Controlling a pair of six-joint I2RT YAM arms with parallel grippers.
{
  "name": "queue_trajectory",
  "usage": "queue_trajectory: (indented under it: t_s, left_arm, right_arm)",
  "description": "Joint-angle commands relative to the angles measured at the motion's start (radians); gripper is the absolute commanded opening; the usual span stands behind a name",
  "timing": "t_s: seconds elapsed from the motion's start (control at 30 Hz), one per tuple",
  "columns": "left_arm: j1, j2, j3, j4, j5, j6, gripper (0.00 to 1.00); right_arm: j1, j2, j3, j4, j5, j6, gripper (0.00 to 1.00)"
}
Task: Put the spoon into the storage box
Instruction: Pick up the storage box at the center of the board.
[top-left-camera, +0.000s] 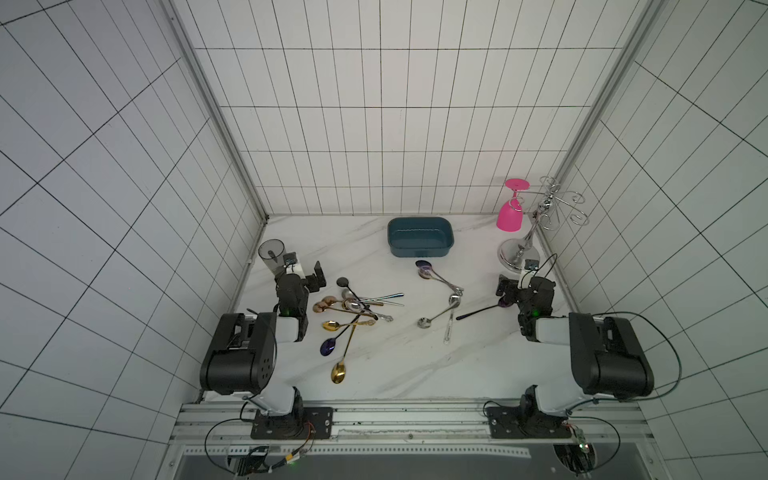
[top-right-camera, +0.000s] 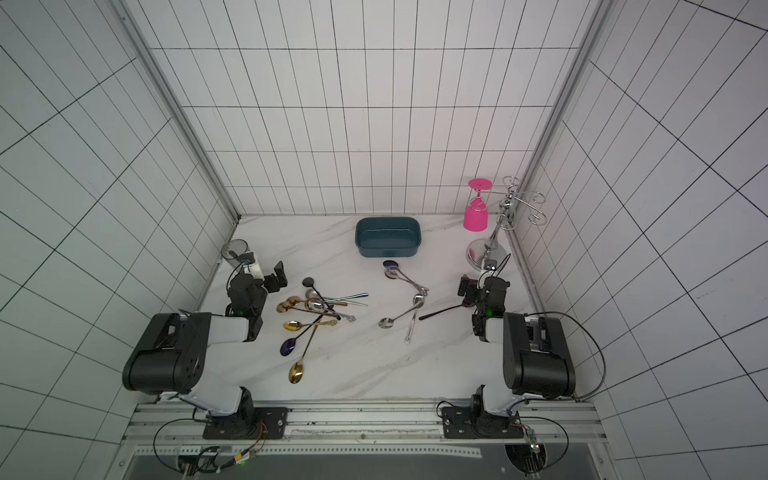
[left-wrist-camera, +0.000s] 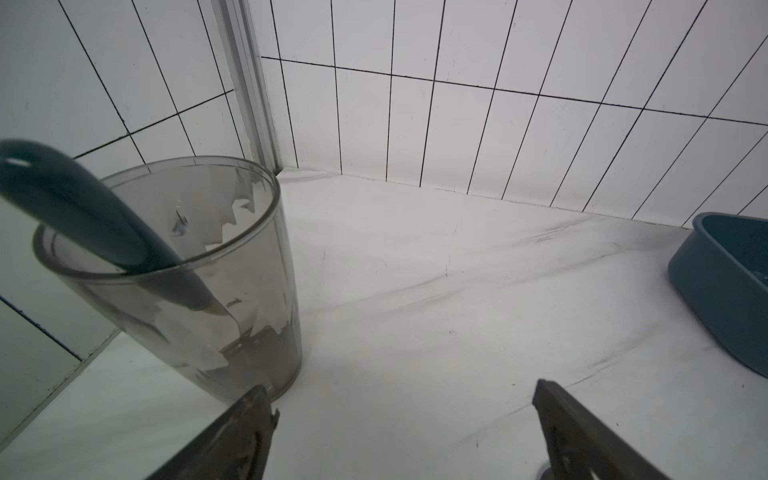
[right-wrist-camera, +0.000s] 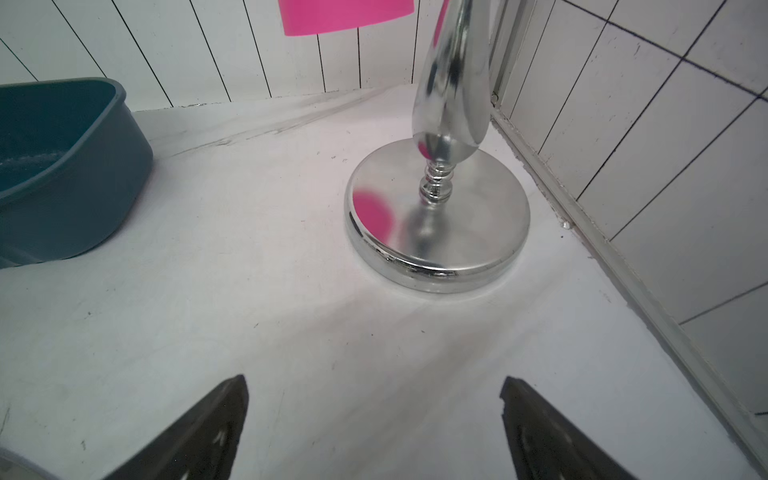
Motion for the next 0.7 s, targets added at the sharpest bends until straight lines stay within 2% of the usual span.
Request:
queue_trajectory:
  t_s: [0.0, 0.4, 0.67]
  left_arm:
    - [-0.002, 0.007, -0.004, -0.004, -0.010, 0.007, 0.99]
    - [-0.004, 0.011, -0.008, 0.012, -0.012, 0.009, 0.99]
    - [-0.031, 0.007, -0.013, 0.012, -0.071, 0.023, 0.99]
  right_arm:
    - [-0.006, -0.006, 0.018, 0.000, -0.010, 0.004, 0.99]
    - [-0.011, -0.005, 0.020, -0.002, -0.018, 0.006, 0.99]
    - [-0.011, -0.007, 0.020, -0.005, -0.016, 0.003, 0.99]
